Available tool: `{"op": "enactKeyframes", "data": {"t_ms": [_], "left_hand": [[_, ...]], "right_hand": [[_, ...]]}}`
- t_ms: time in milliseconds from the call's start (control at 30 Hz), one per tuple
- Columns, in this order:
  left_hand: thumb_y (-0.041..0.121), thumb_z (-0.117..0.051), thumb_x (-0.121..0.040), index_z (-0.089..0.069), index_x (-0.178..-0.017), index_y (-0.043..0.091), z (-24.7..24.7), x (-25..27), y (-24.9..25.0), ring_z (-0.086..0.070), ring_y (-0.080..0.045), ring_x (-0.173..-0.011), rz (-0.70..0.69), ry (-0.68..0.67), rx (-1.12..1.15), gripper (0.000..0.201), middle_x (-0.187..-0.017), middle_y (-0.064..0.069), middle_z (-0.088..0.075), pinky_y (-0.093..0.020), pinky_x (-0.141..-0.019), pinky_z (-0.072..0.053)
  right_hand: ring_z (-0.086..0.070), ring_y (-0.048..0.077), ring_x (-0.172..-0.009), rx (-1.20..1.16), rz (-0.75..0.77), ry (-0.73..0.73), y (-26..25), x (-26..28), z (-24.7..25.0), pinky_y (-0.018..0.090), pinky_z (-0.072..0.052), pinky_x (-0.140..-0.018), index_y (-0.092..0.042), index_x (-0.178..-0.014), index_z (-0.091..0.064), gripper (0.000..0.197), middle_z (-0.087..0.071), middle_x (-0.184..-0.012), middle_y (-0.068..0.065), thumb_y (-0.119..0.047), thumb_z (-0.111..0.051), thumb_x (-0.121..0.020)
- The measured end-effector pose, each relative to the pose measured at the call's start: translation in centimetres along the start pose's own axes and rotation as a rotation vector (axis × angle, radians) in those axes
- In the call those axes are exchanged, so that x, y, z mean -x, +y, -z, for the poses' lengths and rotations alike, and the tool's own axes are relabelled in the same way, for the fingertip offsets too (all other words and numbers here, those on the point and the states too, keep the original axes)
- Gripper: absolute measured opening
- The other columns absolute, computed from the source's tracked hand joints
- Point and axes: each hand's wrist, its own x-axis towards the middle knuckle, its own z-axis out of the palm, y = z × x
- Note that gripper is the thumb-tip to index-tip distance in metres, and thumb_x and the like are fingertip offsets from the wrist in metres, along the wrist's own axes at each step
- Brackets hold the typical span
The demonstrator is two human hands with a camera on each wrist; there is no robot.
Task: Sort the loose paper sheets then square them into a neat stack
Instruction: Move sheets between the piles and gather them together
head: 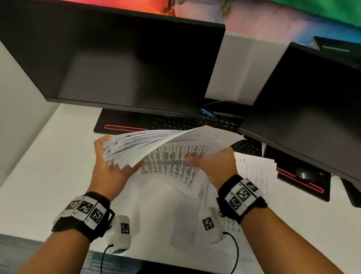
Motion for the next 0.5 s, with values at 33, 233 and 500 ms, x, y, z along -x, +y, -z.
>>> {"op": "enactKeyframes", "data": {"t_ms": [33, 233, 500], "left_hand": [[0.012, -0.083, -0.078, -0.057, -0.126, 0.005, -0.1, -0.2, -0.4, -0.055, 0.026, -0.086, 0.031, -0.026, -0.035, 0.055, -0.104, 0.021, -0.057, 0.008, -0.073, -0.035], [0.027, -0.076, -0.086, -0.068, -0.1, 0.021, 0.3, -2.0, 0.6, -0.065, -0.021, -0.073, 0.018, -0.071, -0.168, 0.017, -0.088, -0.006, -0.072, -0.024, -0.064, -0.047], [0.04, -0.074, -0.086, -0.069, -0.086, 0.015, 0.1, -1.7, -3.0, -0.066, -0.025, -0.07, 0.387, -0.203, -0.169, 0.026, -0.078, -0.008, -0.07, -0.028, -0.057, -0.049]], "right_hand": [[-0.071, 0.016, -0.094, 0.051, -0.052, 0.006, 0.8, -0.3, -0.2, 0.014, -0.056, -0.062, -0.018, -0.111, -0.059, 0.055, -0.07, -0.097, -0.005, -0.007, -0.089, -0.067], [-0.046, 0.019, -0.132, 0.332, -0.172, 0.096, 6.4, -1.5, 2.6, 0.043, -0.041, -0.11, -0.02, -0.143, -0.038, 0.093, -0.047, -0.146, 0.0, -0.027, -0.09, -0.067], [-0.027, 0.038, -0.14, 0.873, -0.668, 0.429, 13.7, 1.6, 10.7, 0.055, -0.033, -0.111, -0.01, -0.154, -0.015, 0.112, -0.025, -0.156, 0.014, -0.054, -0.078, -0.072]]}}
